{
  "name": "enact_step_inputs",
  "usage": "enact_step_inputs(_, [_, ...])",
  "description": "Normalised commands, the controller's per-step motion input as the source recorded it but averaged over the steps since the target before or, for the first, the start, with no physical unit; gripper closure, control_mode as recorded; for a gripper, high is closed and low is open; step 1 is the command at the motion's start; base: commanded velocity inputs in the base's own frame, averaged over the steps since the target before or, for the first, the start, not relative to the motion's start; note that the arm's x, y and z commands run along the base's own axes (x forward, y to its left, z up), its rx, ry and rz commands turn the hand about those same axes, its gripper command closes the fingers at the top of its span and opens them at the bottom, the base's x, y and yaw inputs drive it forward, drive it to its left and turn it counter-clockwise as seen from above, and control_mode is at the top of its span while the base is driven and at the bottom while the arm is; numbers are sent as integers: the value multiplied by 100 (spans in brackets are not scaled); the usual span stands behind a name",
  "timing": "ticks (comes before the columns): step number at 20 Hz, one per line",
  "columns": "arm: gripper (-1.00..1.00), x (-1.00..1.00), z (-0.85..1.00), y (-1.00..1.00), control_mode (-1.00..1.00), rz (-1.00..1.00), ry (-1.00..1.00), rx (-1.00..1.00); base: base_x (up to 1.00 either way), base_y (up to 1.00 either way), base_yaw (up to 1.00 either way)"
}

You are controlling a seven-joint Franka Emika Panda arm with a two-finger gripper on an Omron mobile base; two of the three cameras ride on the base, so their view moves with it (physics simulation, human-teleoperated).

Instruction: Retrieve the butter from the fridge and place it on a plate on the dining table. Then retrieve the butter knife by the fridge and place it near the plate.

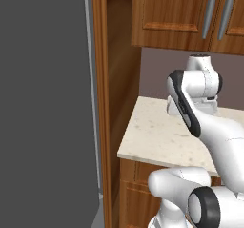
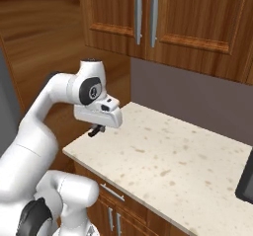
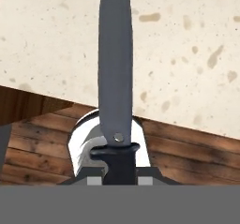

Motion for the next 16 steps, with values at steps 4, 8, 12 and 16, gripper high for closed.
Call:
enact_step_inputs(4, [100,-50,15,-15,-100,5,0,0,0,0,0])
enact_step_inputs(8, [100,-33,0,-1,-100,3,1,0,0,0,0])
enact_step_inputs(12, [100,-16,0,0,-100,0,3,0,0,0,0])
enact_step_inputs(16, [100,-1,0,0,-100,0,1,-1,0,0,0])
